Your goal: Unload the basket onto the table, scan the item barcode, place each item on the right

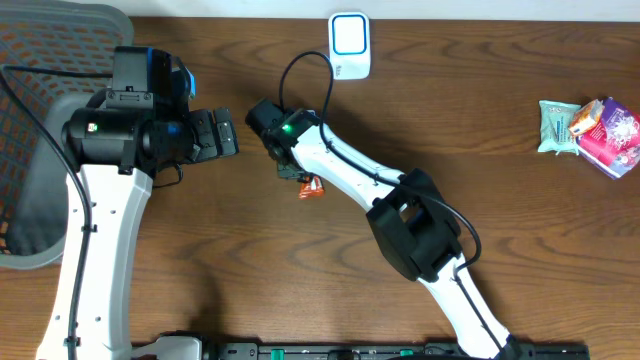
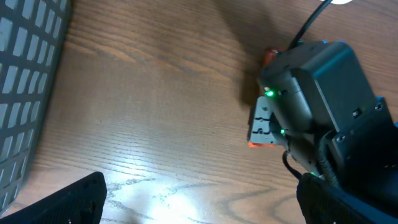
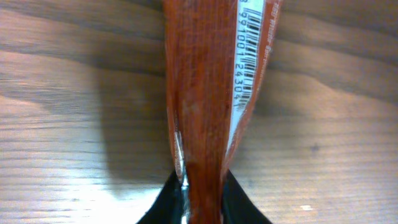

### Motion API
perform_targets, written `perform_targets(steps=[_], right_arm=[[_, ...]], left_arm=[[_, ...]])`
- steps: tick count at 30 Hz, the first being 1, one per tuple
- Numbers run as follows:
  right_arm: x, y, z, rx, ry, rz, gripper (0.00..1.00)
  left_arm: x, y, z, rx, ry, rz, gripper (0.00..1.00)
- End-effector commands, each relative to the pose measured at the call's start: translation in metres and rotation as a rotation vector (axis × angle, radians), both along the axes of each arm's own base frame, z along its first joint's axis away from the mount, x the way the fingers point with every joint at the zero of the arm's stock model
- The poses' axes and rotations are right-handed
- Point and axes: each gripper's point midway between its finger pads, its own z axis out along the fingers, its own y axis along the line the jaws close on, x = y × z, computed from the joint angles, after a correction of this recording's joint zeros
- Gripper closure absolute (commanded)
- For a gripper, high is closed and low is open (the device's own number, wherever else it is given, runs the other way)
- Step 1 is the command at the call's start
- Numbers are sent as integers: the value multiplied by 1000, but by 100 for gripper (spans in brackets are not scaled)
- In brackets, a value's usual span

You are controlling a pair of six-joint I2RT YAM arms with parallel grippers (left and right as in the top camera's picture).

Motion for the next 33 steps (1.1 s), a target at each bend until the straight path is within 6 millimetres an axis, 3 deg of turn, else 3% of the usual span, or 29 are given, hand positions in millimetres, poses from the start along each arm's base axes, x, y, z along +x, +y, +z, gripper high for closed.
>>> perform_targets(steps=[1,7,14,16,22,25,27,30,33], right_arm=[[1,-15,0,10,54,-21,95],[3,-11,25,224,175,70,94],[-1,1,62,667,352,304,97],[0,-9,63,734,383,307,99],[-13,-42,34,865,505,190,98],[-18,-57,23,985,541,133,88],[-16,-71,17,1030,543,89,70],[-8,-101,10,1018,537,7,55],[1,-129,10,983,508,-56,47]], left_arm=[[1,2,0,6,0,4,2],[1,2,0,6,0,4,2],[1,2,0,6,0,4,2],[1,2,0,6,0,4,2],[1,2,0,7,0,4,2],[1,2,0,6,0,4,2],[1,2,0,6,0,4,2],[1,2,1,6,-1,4,2],[1,2,0,6,0,4,2]])
